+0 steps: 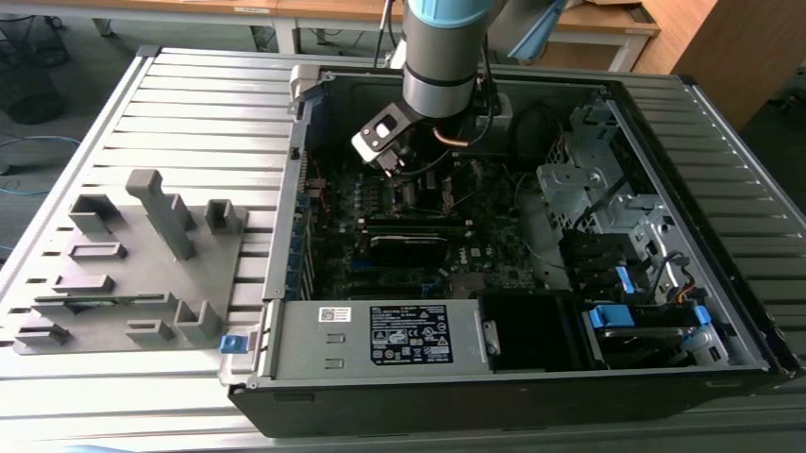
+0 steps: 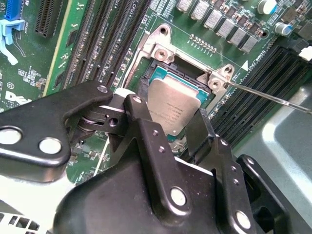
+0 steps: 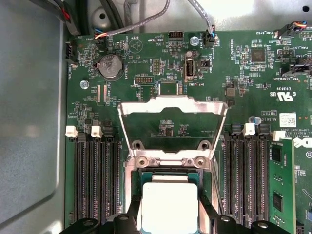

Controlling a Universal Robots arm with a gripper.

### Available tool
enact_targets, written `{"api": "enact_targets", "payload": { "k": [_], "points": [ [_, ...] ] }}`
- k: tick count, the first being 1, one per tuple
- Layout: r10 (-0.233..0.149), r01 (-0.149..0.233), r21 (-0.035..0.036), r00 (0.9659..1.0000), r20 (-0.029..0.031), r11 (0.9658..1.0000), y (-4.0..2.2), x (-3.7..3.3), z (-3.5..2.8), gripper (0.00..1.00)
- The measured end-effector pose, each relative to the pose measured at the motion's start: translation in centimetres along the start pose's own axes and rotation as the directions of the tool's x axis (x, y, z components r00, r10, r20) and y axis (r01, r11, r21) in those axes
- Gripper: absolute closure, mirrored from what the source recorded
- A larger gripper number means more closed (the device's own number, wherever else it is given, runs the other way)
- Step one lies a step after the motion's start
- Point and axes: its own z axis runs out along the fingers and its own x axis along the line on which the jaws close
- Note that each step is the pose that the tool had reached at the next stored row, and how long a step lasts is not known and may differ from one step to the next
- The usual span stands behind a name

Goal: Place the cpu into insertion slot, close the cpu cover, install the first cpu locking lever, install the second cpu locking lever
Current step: 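Place the cpu into insertion slot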

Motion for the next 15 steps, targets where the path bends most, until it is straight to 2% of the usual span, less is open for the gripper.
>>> {"api": "enact_targets", "payload": {
  "k": [15],
  "points": [
    [0.000,0.000,-0.0004,1.0000,-0.0007,1.0000,0.00,0.00,0.20,0.46]
  ]
}}
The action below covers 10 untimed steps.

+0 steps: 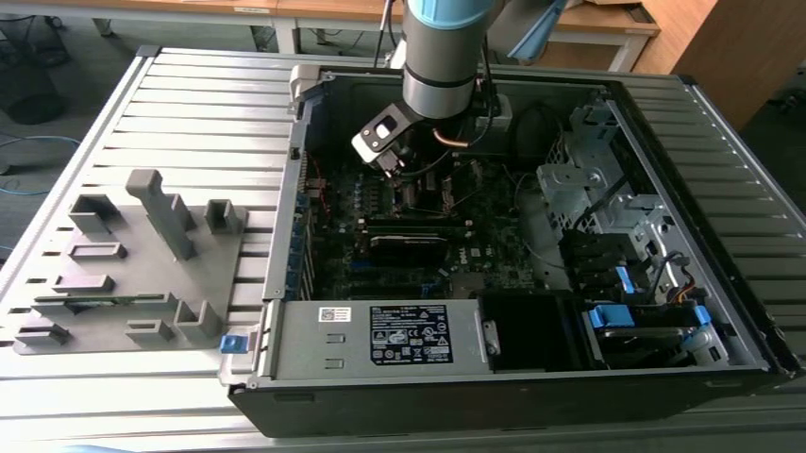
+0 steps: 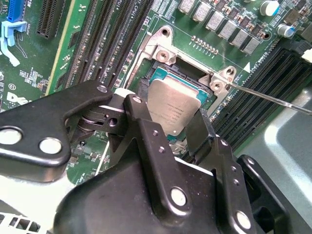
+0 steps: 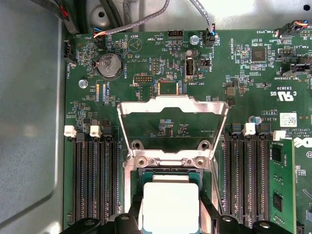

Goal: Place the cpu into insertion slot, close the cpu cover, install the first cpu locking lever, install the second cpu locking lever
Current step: 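Place the cpu into insertion slot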

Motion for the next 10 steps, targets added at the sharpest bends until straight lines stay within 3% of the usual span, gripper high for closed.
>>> {"api": "enact_targets", "payload": {
  "k": [10],
  "points": [
    [0.000,0.000,-0.0004,1.0000,-0.0015,1.0000,0.04,0.03,0.04,0.45]
  ]
}}
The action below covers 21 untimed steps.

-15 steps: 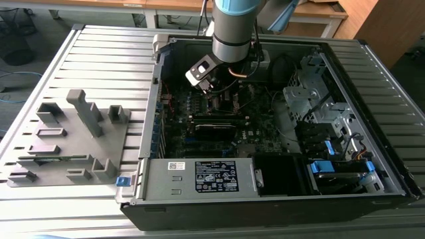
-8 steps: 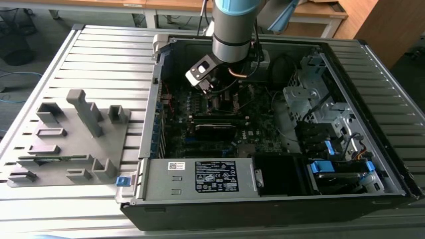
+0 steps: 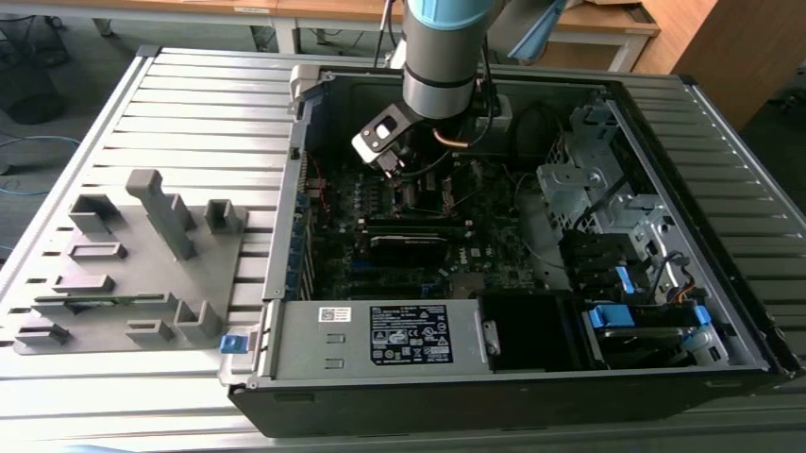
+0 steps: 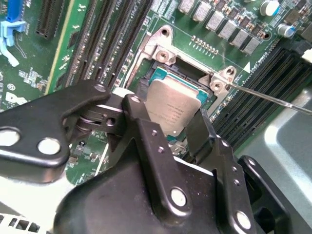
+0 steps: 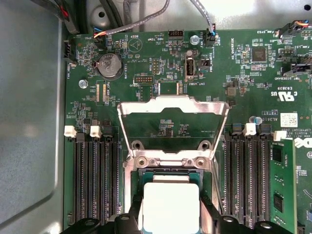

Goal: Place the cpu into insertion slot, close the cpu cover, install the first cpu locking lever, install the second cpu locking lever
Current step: 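Place the cpu into insertion slot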

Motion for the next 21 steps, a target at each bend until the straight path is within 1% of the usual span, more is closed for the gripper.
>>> {"api": "enact_targets", "payload": {
  "k": [1,2,4,6,8,14,15,16,21],
  "points": [
    [0.000,0.000,-0.0004,1.0000,0.0003,1.0000,0.01,0.00,0.01,0.45],
    [0.000,0.000,-0.0002,1.0000,0.0006,1.0000,0.01,-0.01,0.00,0.40],
    [0.000,0.000,0.0003,1.0000,0.0013,1.0000,0.00,-0.02,-0.04,0.40],
    [0.000,0.000,-0.0001,1.0000,0.0005,1.0000,0.01,0.00,-0.21,0.40],
    [0.000,0.000,0.0004,1.0000,0.0015,1.0000,0.01,0.00,-0.62,0.40],
    [0.000,0.000,0.0003,1.0000,0.0014,1.0000,0.04,0.08,-2.04,0.40],
    [0.000,0.000,0.0004,1.0000,0.0014,1.0000,0.05,0.09,-2.20,0.40],
    [0.000,0.000,0.0004,1.0000,0.0014,1.0000,0.05,0.10,-2.29,0.40],
    [0.000,0.000,0.0003,1.0000,0.0013,1.0000,0.05,0.10,-2.29,0.40]
  ]
}}
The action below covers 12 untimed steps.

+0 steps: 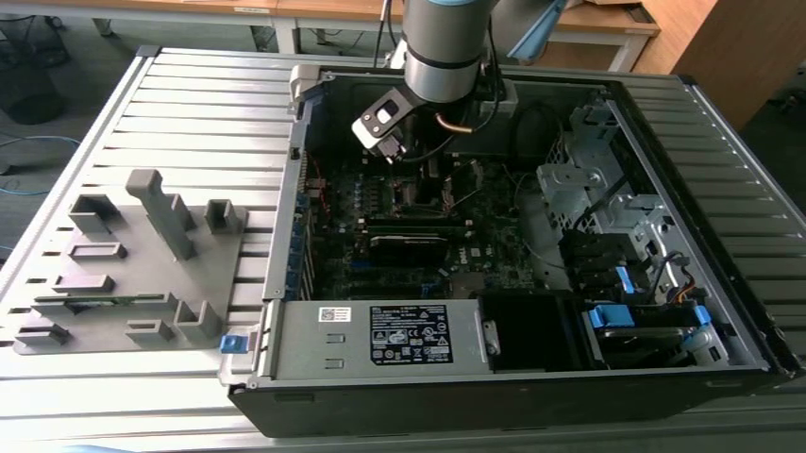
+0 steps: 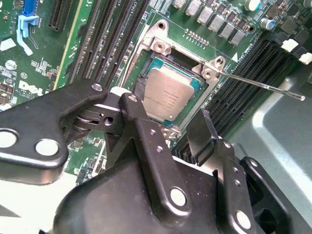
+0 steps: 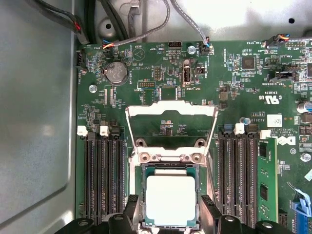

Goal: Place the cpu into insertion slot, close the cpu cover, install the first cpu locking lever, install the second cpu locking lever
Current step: 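Place the cpu into insertion slot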

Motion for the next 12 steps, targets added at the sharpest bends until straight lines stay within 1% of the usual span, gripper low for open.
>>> {"api": "enact_targets", "payload": {
  "k": [3,5,6,8,9,11,12],
  "points": [
    [0.000,0.000,0.0001,1.0000,0.0000,1.0000,0.00,0.00,-0.01,0.41],
    [0.000,0.000,0.0001,1.0000,0.0001,1.0000,0.00,0.00,-0.01,0.54],
    [0.000,0.000,0.0001,1.0000,0.0001,1.0000,0.00,0.00,-0.01,0.54],
    [0.000,0.000,0.0001,1.0000,0.0001,1.0000,0.00,0.00,-0.01,0.65],
    [0.000,0.000,0.0000,1.0000,0.0001,1.0000,0.00,0.00,-0.01,0.65],
    [0.000,0.000,0.0001,1.0000,0.0000,1.0000,0.00,0.00,-0.02,0.77],
    [0.000,0.000,0.0001,1.0000,0.0001,1.0000,0.00,0.00,-0.02,0.77]
  ]
}}
